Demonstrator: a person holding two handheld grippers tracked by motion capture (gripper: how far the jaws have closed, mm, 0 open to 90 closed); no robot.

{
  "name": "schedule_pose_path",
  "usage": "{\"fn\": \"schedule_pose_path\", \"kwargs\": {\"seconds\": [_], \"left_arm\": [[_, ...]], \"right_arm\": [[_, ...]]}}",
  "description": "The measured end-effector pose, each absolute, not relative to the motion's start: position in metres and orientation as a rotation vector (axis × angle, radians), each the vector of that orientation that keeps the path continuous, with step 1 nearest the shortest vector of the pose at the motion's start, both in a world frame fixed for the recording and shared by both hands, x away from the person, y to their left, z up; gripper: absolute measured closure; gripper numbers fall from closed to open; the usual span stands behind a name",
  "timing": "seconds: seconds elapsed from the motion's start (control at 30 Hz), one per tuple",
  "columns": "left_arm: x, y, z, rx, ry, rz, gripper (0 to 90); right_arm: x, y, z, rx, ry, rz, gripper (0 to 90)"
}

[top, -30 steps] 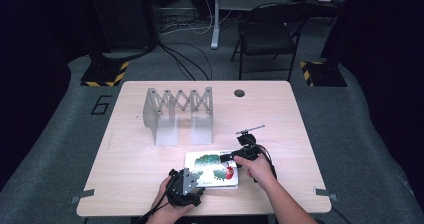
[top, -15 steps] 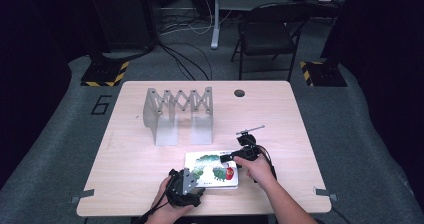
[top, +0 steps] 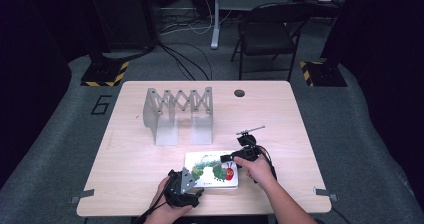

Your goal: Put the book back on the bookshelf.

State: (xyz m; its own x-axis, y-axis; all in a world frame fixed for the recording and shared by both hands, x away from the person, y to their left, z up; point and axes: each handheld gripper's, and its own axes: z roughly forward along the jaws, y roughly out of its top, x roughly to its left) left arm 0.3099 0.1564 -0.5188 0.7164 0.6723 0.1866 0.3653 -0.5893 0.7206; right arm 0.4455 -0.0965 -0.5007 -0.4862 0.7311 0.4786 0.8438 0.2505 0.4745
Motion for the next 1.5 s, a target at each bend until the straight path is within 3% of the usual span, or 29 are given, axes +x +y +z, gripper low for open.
{"fn": "schedule_pose_path", "kwargs": {"seconds": [0.83,1.5], "left_arm": [[0.330,0.168,-0.496,2.217,0.890,0.479,17.4],[0.345,0.172,-0.510,2.152,0.978,0.394,7.5]], "right_arm": [[0.445,-0.097,-0.501,-1.497,-2.350,-1.063,34.7],[0.445,-0.098,-0.502,-1.488,-2.361,-1.064,35.0]]}}
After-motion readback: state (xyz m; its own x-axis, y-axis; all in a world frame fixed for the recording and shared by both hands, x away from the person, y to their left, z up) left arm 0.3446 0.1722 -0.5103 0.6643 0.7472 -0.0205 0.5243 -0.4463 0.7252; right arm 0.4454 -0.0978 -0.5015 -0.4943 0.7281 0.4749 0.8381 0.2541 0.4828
